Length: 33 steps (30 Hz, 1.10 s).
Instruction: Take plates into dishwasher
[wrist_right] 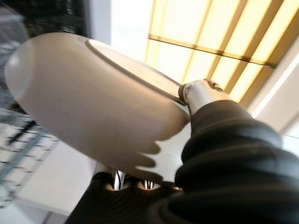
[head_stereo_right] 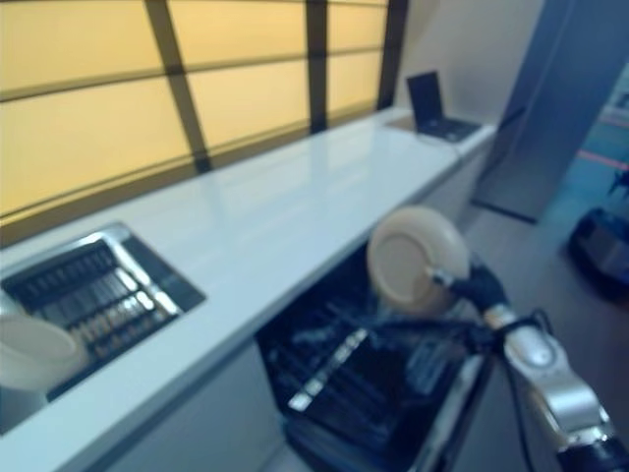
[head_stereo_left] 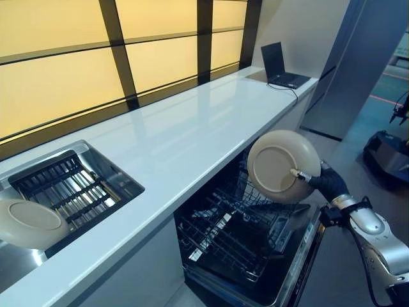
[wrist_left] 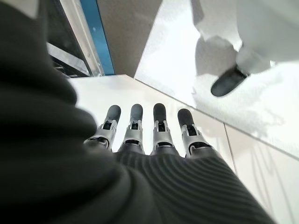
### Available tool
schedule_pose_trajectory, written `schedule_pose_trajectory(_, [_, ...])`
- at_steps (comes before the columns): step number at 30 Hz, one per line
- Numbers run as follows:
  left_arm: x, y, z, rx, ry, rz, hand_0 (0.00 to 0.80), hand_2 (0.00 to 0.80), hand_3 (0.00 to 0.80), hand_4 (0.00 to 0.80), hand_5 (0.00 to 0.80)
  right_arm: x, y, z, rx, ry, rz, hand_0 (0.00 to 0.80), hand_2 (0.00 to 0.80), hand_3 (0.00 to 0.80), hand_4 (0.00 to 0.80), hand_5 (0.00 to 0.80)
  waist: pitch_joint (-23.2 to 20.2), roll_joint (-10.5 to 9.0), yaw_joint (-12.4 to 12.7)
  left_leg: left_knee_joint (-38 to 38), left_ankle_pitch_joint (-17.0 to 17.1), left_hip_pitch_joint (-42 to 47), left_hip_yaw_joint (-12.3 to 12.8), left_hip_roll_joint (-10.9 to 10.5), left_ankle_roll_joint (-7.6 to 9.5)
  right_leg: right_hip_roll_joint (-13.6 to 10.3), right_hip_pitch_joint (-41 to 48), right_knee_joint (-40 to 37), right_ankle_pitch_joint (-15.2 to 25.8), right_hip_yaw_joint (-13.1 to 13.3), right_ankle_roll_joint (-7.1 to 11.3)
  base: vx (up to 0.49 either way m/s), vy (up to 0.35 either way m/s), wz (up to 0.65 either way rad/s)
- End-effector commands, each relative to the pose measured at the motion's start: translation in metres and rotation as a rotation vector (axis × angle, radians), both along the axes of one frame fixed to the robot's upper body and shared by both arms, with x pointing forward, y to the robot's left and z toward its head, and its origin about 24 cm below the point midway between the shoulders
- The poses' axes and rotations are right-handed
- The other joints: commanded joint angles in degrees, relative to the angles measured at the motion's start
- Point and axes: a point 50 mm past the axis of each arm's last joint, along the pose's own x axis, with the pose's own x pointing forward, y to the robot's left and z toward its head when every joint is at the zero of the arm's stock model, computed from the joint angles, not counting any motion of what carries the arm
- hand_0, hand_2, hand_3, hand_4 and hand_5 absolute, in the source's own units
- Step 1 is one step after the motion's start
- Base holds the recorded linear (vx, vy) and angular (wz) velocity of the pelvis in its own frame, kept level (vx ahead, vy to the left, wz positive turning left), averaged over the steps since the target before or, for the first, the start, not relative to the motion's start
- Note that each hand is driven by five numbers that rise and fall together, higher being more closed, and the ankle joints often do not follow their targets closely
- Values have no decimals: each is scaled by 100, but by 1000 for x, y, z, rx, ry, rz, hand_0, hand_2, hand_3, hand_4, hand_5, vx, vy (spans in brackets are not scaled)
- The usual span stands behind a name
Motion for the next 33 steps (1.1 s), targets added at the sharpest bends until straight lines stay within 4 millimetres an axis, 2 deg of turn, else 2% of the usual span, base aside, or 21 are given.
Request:
schedule_pose_trajectory(1, [17,12,9,39,-43,-16,0,0,0,0,0,-2,17,24,-17,-121,67,800,800,800,800,800,46,-213,-96,-121,252,-355,-276,231,-71,234,-63,538,-465,84,-424,-32,72,-4])
schedule_pose_trajectory(5, [22,9,10,27,-66,-5,0,0,0,0,0,-5,18,6,2,-77,66,800,800,800,800,800,139,-201,-175,-147,212,-332,-323,156,-66,225,-153,445,-360,144,-400,-18,88,-6])
schedule_pose_trajectory(9, [30,6,14,24,-97,-4,0,0,0,0,0,-8,17,-2,2,-62,46,800,800,800,800,800,222,-214,-230,-173,179,-314,-334,87,-47,225,-231,340,-239,180,-373,-31,65,-10])
schedule_pose_trajectory(13, [37,6,18,27,-123,7,0,0,0,0,0,-10,13,-5,-34,-62,17,800,800,800,800,800,266,-219,-265,-218,198,-366,-332,74,-50,262,-303,281,-180,204,-368,-52,27,-3])
schedule_pose_trajectory(20, [39,6,18,35,-125,5,0,0,0,0,0,-17,9,-8,-77,-70,7,800,800,800,800,800,334,-254,-288,-217,207,-395,-345,69,-49,288,-282,172,-123,211,-365,-32,8,0])
schedule_pose_trajectory(33, [46,3,21,34,-136,-1,0,0,0,0,0,-19,31,-6,-205,-104,82,800,800,800,800,800,386,-277,-221,-251,235,-443,-380,27,-46,348,-220,-45,-15,188,-354,-7,2,0])
